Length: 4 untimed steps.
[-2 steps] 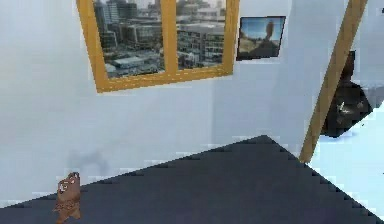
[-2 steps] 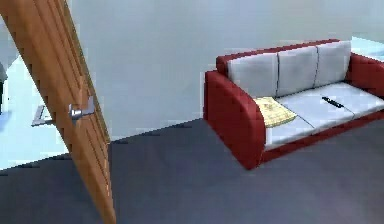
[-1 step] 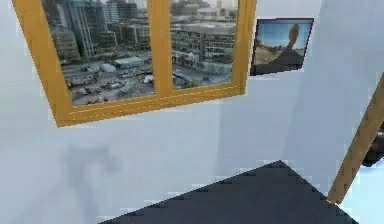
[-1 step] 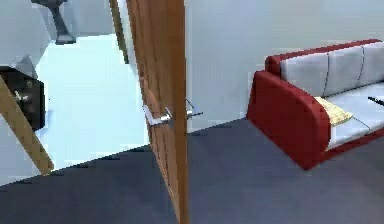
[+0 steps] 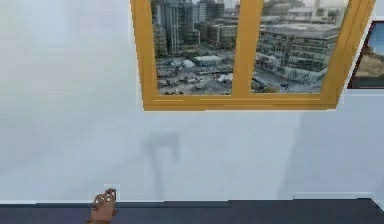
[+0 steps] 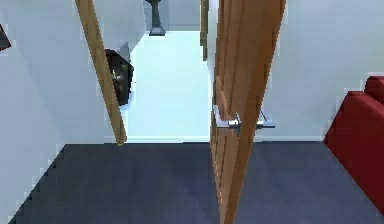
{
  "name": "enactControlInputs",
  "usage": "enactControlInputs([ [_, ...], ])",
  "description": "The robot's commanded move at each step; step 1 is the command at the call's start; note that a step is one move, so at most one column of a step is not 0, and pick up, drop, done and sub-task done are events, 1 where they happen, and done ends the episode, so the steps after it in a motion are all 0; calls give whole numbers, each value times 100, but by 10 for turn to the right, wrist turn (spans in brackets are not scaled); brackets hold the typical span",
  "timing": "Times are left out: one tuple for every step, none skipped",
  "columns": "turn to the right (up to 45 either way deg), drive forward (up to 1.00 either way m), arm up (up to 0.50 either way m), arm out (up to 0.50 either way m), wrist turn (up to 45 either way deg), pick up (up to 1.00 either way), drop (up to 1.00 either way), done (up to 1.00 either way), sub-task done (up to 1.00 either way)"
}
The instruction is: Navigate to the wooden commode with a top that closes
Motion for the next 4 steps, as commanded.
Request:
enactControlInputs([
  [0,5,0,0,0,0,0,0,0],
  [0,25,0,0,0,0,0,0,0],
  [450,0,0,0,0,0,0,0,0],
  [420,0,0,0,0,0,0,0,0],
])
